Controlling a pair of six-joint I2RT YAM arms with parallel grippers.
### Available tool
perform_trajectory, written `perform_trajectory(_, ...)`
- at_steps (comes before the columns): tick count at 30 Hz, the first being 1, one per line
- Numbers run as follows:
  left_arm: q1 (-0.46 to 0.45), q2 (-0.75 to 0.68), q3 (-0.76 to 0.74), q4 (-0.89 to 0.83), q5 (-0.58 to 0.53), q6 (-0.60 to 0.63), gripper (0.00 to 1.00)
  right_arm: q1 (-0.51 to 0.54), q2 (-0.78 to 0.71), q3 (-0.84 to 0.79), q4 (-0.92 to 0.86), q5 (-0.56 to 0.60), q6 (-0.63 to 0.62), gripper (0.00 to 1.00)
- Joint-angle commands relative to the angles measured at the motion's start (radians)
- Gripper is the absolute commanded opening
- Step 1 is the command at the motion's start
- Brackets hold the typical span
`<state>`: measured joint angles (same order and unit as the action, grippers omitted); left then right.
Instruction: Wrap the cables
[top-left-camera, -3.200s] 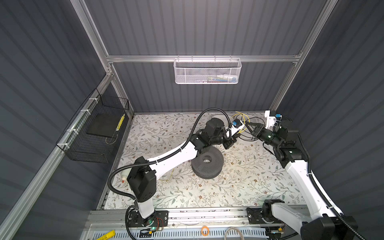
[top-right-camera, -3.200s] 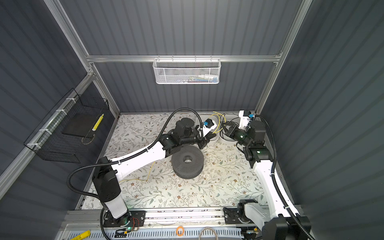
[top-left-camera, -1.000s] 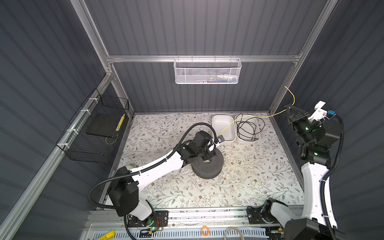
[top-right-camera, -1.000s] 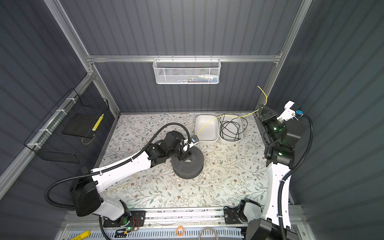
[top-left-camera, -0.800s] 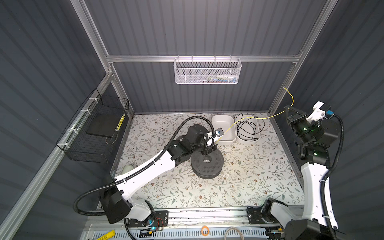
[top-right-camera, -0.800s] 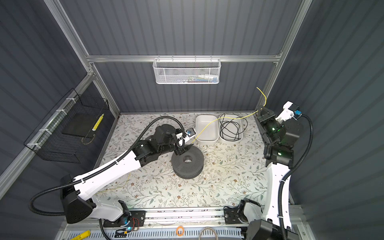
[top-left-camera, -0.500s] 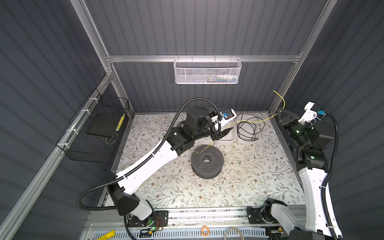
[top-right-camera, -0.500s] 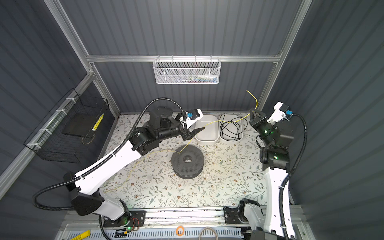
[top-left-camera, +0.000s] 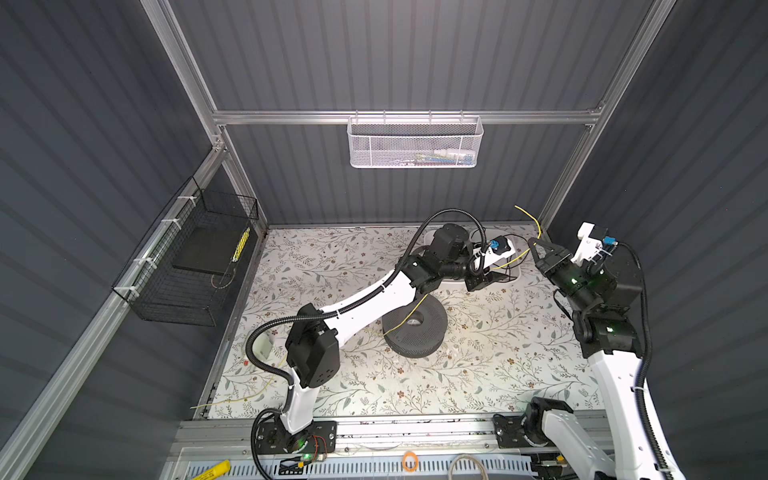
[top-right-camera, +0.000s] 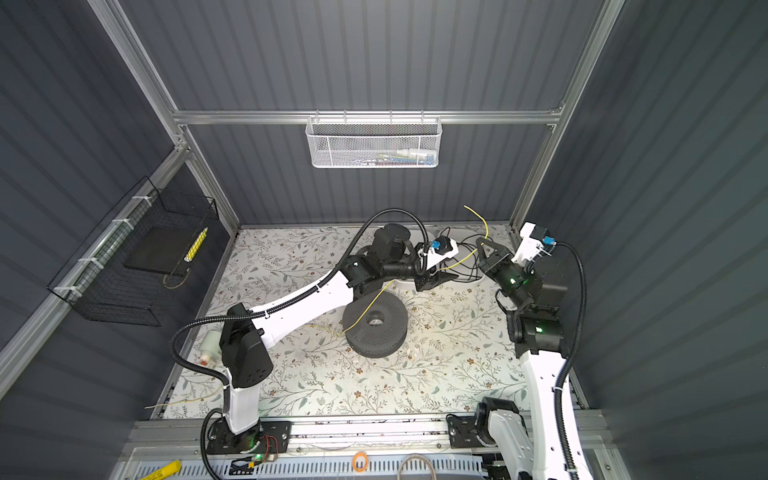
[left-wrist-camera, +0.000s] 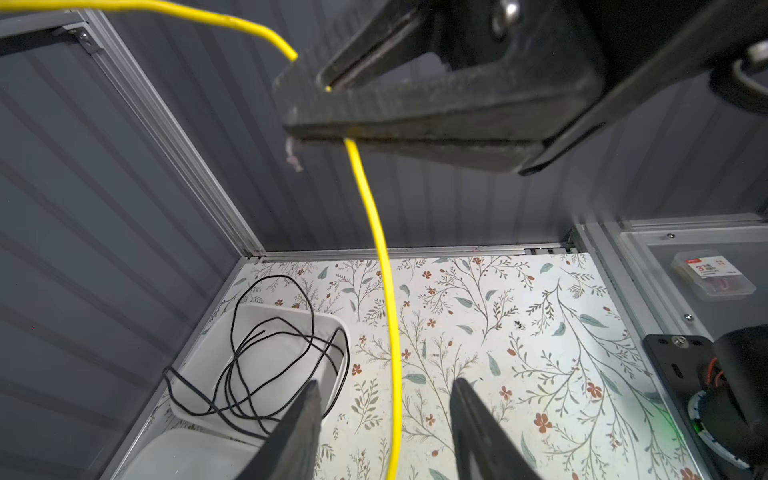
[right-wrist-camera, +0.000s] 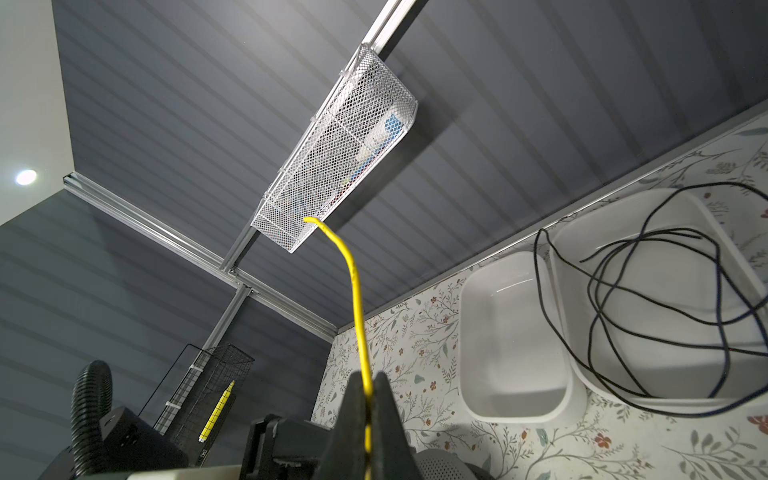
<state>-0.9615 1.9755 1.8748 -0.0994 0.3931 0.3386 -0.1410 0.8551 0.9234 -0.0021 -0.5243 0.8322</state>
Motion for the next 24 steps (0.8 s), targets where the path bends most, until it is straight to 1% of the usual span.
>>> perform_trajectory(1,-0.005,0.014,0.042,0.078,0.034,-0.036,0.44,0.017,-0.012,-0.008,0.013,-0.016,-0.013,0.00)
perform_trajectory(4,-0.004,0.024,0.043,0.075,0.036,-0.045,0.33,0.026,-0.009,-0.011,0.015,-0.010,-0.018,0.00)
perform_trajectory(7,-0.005,0.021,0.032,0.080,0.036,-0.049,0.19,0.031,-0.004,-0.012,0.018,-0.006,-0.017,0.00)
perform_trajectory(11,-0.004,0.016,0.010,0.080,0.030,-0.049,0.09,0.037,-0.001,-0.014,0.021,-0.006,-0.017,0.00)
perform_trajectory(13,-0.004,0.014,-0.007,0.084,0.022,-0.046,0.01,0.041,-0.001,-0.015,0.020,-0.008,-0.018,0.00)
perform_trajectory(15,-0.004,0.007,-0.027,0.091,0.013,-0.046,0.00,0.045,-0.002,-0.013,0.010,-0.009,-0.023,0.00)
perform_trajectory(16,-0.004,0.002,-0.039,0.095,0.008,-0.043,0.00,0.045,-0.003,-0.014,0.001,-0.008,-0.029,0.05)
perform_trajectory(18,-0.005,-0.009,-0.060,0.086,0.001,-0.028,0.00,0.045,-0.009,-0.009,-0.031,-0.005,-0.052,0.10)
perform_trajectory(20,-0.004,-0.021,-0.080,0.058,-0.012,0.006,0.00,0.045,-0.015,0.021,-0.109,0.009,-0.107,0.24)
perform_trajectory(22,-0.004,-0.038,-0.099,0.012,-0.046,0.057,0.00,0.045,-0.019,0.061,-0.203,0.041,-0.173,0.35)
perform_trajectory(23,-0.005,-0.048,-0.112,-0.008,-0.055,0.079,0.00,0.045,-0.017,0.086,-0.258,0.065,-0.207,0.37)
perform_trajectory(24,-0.005,-0.061,-0.132,-0.019,-0.102,0.105,0.00,0.045,-0.010,0.113,-0.311,0.088,-0.242,0.39)
